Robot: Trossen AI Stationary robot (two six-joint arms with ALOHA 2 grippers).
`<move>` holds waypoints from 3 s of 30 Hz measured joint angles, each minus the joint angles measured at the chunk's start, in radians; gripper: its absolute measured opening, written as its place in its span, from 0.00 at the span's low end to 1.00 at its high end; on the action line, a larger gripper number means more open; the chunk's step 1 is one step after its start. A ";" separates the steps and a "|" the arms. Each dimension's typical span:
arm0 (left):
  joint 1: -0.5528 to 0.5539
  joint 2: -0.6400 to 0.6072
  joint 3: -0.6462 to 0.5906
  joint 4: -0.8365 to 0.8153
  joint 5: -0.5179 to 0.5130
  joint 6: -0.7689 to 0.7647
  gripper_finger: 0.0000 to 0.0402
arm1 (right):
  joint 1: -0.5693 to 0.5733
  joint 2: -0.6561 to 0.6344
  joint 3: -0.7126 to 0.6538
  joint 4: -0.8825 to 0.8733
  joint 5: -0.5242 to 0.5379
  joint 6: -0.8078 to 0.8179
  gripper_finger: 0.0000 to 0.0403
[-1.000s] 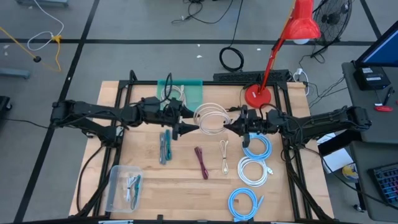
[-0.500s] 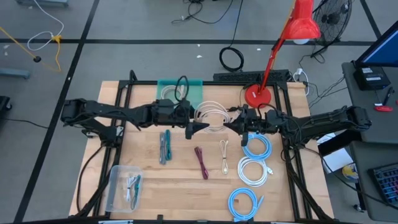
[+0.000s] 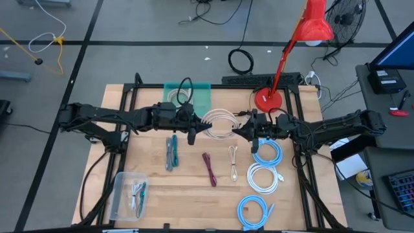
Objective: Pick & Place USB Port
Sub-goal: Put the brown HDMI cable into the green bin
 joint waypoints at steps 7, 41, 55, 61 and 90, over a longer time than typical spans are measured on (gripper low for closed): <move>0.052 -0.002 0.000 -0.032 0.017 -0.084 0.04 | 0.068 -0.003 -0.001 0.071 -0.016 -0.031 0.37; 0.744 0.080 -0.192 -0.121 0.315 -0.359 0.03 | 0.143 -0.003 -0.001 -0.049 0.137 -0.099 0.67; 0.745 0.242 -0.204 -0.024 0.341 -0.379 0.03 | 0.154 -0.002 -0.001 -0.052 0.137 -0.092 0.66; 0.745 0.242 -0.204 -0.057 0.343 -0.377 0.03 | 0.154 -0.002 -0.001 -0.053 0.137 -0.092 0.66; 0.760 0.133 -0.203 -0.197 0.339 -0.364 0.03 | 0.153 -0.002 -0.001 -0.075 0.137 -0.091 0.66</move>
